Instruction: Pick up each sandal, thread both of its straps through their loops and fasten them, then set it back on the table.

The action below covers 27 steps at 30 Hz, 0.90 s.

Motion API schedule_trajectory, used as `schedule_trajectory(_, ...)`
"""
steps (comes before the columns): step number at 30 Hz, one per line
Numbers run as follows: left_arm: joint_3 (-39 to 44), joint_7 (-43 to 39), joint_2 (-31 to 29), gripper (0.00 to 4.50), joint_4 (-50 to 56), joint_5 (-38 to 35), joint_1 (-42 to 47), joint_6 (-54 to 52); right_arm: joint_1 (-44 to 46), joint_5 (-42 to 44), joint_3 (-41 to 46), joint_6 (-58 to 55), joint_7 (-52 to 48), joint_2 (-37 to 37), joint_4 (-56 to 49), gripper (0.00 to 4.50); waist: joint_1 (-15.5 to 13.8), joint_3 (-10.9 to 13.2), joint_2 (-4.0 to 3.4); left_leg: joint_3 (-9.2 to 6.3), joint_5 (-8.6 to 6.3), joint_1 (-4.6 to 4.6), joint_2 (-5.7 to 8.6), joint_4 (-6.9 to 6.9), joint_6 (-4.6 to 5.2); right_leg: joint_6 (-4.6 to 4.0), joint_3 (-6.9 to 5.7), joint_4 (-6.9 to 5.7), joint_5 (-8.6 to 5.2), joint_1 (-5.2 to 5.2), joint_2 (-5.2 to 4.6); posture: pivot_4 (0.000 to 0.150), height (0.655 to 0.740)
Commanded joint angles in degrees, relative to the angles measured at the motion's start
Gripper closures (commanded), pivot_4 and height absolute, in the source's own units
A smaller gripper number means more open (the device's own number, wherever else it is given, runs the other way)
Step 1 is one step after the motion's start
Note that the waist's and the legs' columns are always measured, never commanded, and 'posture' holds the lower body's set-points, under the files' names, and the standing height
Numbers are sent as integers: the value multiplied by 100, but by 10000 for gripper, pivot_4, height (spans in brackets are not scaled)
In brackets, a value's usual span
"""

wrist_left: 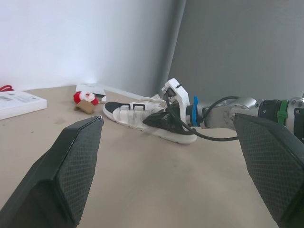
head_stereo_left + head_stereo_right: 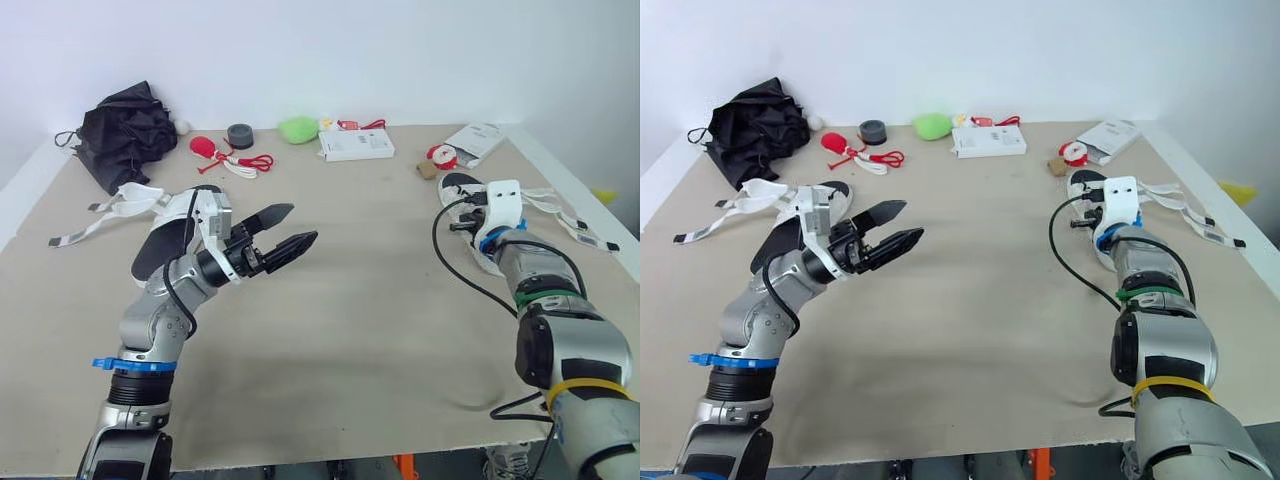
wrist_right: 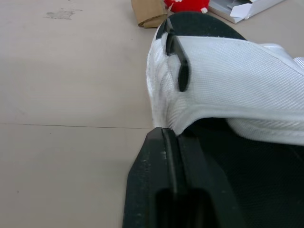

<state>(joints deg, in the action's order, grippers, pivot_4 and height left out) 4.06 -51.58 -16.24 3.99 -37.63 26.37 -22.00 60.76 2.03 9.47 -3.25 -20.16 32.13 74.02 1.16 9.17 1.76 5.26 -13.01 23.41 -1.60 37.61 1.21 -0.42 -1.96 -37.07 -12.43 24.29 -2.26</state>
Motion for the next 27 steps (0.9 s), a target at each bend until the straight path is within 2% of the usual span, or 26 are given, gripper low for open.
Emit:
schedule_trajectory(1,-6,13,28,0,100,37,12,182,55,-36,37,95,-32,39,-7,44788,1,0,0,0,0,0,-1,0,0,0,0,0,0,0,0,1500,7400)
schedule_trajectory(7,80,45,40,0,-15,42,-1,273,66,132,177,163,-365,112,-93,44788,1,0,0,0,0,0,-2,0,-1,1,0,0,0,0,2,1500,7400)
schedule_trajectory(12,148,28,2,0,-179,13,62,299,23,331,301,208,-1224,221,-303,44788,3,1,-1,1,0,0,-3,-3,0,1,0,0,-1,1,6,1500,7400)
schedule_trajectory(14,209,-7,-39,0,-304,17,106,330,-147,477,268,120,-2080,268,-682,44788,3,1,-1,1,0,0,-3,-3,0,1,0,0,-1,1,6,1500,7400)
schedule_trajectory(17,292,-13,-65,0,-473,9,180,365,-691,682,32,-228,-3333,320,-1765,44788,6,1,-2,-1,-1,0,-3,-4,1,7,0,1,-4,1,8,1500,7400)
schedule_trajectory(21,339,-220,-306,0,-733,61,323,316,-2315,1482,-479,-1534,-4880,600,-4891,44788,1,1,-2,-8,-2,3,-8,-7,0,10,-7,1,-7,1,-2,1500,7400)
schedule_trajectory(24,324,-634,-757,0,-855,41,507,75,-3272,2013,-822,-2273,-5393,891,-6867,44788,-7,4,-7,-13,-4,4,-12,-9,-3,7,-14,-1,-11,4,-3,1500,7400)
schedule_trajectory(27,235,-922,-1074,0,-940,59,639,-76,-3578,2244,-962,-2648,-5491,1049,-7636,44788,14,7,-8,-9,-5,-3,-17,-9,-10,42,-12,-1,-32,4,1,1500,7400)
